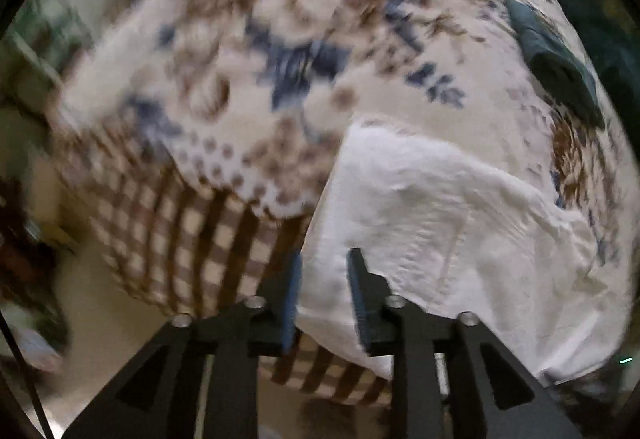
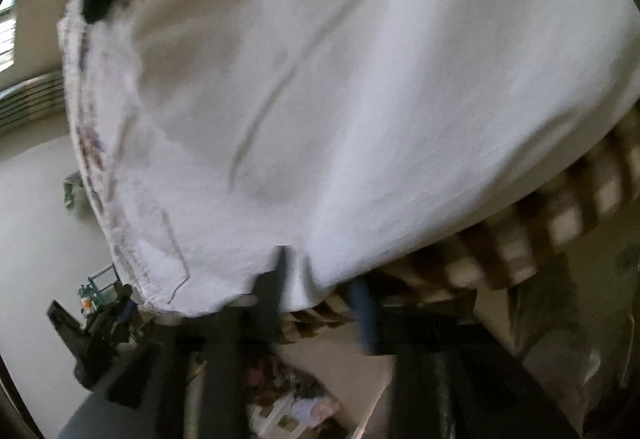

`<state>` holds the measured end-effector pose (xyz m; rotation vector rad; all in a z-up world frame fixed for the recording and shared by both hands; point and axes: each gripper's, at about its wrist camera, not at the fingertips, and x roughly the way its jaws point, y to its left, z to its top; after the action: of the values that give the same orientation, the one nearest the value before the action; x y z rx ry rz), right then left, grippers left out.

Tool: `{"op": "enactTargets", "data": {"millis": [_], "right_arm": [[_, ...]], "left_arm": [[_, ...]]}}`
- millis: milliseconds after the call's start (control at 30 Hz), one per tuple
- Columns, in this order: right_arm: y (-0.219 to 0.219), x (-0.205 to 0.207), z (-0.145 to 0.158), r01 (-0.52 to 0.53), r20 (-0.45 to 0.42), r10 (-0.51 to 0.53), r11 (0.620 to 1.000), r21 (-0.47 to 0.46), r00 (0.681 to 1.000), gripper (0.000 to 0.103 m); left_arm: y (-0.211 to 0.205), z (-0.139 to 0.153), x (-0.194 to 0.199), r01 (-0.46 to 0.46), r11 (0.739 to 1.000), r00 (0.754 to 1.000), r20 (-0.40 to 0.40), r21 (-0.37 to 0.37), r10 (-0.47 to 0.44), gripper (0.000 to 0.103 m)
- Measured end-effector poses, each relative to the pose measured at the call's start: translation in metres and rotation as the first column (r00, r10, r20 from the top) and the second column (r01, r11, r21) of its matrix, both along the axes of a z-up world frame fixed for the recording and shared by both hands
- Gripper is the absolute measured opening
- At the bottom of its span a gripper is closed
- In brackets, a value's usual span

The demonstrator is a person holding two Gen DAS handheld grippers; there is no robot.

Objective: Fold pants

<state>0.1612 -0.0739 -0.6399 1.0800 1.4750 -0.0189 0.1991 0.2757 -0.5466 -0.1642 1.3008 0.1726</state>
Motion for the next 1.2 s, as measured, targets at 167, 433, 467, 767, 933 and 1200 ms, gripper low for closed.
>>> {"op": "enactTargets", "data": {"millis": [167,433,467,767,933,1200], "right_arm": [[-0.069,-0.029,0.035,0.116,0.088,-0.109,0.99,-0.075,0.99,0.078],[-0.306,-0.105,0.066,0.528,0.18,-0.496,0.801,-0.282,0.849,0.078],[-0.331,-0.111,0.065,0.557,0.191,-0.523,0.777,-0.294,0.831,0.078],[-0.481,-0.109,-0.003,0.628,0.166,-0.606,0.744,-0.229,0.778,0.069],[-0.479,-0.089,-0.028,0.546,0.129,-0.53,0.804,-0.237,0.838,0.018],[-0.463,-0.113,0.027,0.577,0.226,-0.531,0.743,-0.339,0.816,0.01]], "left_arm": [[-0.096,0.038,-0.007,0.169,0.979,0.983,0.052,0.113,-0.175,0.096],[-0.291,-0.001,-0.017,0.359,0.933,0.933,-0.033,0.034,-0.358,0.096],[-0.31,-0.006,-0.018,0.37,0.928,0.929,-0.039,0.047,-0.369,0.096],[-0.45,-0.038,-0.03,0.502,0.864,0.862,-0.108,0.044,-0.495,0.096],[-0.484,-0.041,-0.034,0.546,0.835,0.835,-0.128,0.067,-0.536,0.096],[-0.502,-0.043,-0.038,0.575,0.815,0.815,-0.14,0.069,-0.563,0.096]]}}
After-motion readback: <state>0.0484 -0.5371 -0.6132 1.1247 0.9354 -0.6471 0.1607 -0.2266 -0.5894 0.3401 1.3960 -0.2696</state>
